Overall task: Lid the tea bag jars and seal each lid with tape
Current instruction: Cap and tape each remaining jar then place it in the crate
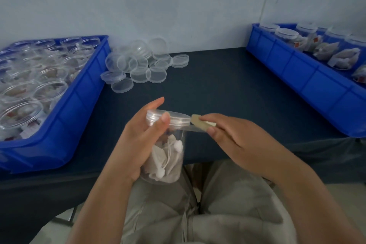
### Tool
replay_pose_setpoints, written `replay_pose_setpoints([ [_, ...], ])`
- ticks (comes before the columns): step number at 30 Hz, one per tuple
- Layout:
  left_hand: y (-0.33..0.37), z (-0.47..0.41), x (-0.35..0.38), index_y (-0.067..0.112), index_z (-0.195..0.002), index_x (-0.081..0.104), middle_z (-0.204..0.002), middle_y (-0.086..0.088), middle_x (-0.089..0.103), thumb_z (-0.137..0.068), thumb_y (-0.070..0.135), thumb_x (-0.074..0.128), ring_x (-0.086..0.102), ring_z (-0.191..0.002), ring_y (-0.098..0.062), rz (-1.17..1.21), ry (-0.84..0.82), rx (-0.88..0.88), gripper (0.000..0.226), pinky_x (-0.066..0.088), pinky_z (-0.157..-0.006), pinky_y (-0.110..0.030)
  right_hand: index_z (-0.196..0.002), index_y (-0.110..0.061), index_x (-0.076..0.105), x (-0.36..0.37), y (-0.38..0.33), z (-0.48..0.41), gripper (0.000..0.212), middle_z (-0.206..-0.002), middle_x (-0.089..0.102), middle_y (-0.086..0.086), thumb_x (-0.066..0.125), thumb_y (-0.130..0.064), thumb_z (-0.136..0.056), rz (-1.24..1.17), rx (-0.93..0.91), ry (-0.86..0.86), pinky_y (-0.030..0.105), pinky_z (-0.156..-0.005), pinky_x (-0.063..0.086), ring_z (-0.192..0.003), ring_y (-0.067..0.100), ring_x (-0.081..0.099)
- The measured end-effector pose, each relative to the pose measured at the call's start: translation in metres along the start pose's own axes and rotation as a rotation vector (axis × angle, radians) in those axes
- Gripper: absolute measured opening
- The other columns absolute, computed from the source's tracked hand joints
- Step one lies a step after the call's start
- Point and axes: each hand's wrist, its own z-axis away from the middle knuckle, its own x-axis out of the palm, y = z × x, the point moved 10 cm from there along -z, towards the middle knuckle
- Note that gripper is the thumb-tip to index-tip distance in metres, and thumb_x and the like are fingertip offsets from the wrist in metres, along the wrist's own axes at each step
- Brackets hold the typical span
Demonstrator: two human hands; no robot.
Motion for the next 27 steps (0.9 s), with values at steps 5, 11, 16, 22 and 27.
replay_pose_setpoints([
  [5, -0.011, 0.007, 0.013, 0.037, -0.154, 0.049, -0.127, -0.025, 0.073, -0.064, 0.080, 0.085, 0.074, -0.114, -0.040, 0.284, -0.181, -0.176, 0.106, 0.062, -0.087, -0.036, -0.148, -0.052, 0.049, -0.003, -0.002, -0.001, 0.048, -0.135, 0.054, -0.047, 0.031, -0.068, -0.108, -0.039, -0.013, -0.007, 0.017, -0.097, 0.047, -0.123, -0.016, 0.054],
  [11, -0.018, 0.014, 0.039, -0.004, -0.135, 0.064, -0.127, -0.031, 0.068, -0.075, 0.069, 0.086, 0.071, -0.107, -0.036, 0.532, -0.305, -0.223, 0.097, 0.061, -0.086, -0.043, -0.150, -0.055, 0.048, 0.004, -0.011, -0.001, 0.047, -0.137, 0.058, -0.042, 0.028, -0.068, -0.109, -0.061, -0.031, -0.018, 0.031, -0.104, 0.053, -0.125, -0.010, 0.058],
  [16, -0.015, 0.009, 0.032, 0.000, -0.137, 0.066, -0.124, -0.024, 0.072, -0.075, 0.073, 0.082, 0.073, -0.105, -0.031, 0.378, -0.285, -0.152, 0.097, 0.061, -0.085, -0.038, -0.148, -0.059, 0.047, 0.006, -0.011, -0.002, 0.044, -0.135, 0.059, -0.042, 0.026, -0.067, -0.111, -0.007, -0.041, -0.024, 0.028, -0.103, 0.053, -0.123, -0.013, 0.057],
  [22, -0.019, 0.005, 0.015, 0.036, -0.126, 0.075, -0.126, -0.004, 0.076, -0.082, 0.074, 0.058, 0.073, -0.118, -0.023, 0.161, -0.138, -0.138, 0.060, 0.062, -0.087, -0.030, -0.140, -0.050, 0.055, 0.006, -0.006, -0.002, 0.047, -0.114, 0.072, -0.024, 0.024, -0.067, -0.110, 0.047, 0.006, 0.044, 0.032, -0.085, 0.058, -0.103, -0.001, 0.067],
  [27, -0.011, 0.001, 0.005, 0.052, -0.140, 0.061, -0.135, 0.029, 0.066, -0.108, 0.063, 0.035, 0.059, -0.127, 0.010, -0.174, -0.017, -0.002, 0.043, 0.043, -0.106, -0.026, -0.131, -0.044, 0.061, 0.015, -0.007, 0.000, 0.049, -0.090, 0.067, -0.011, 0.022, -0.065, -0.109, 0.199, 0.080, 0.038, 0.036, -0.076, 0.055, -0.085, 0.009, 0.063],
])
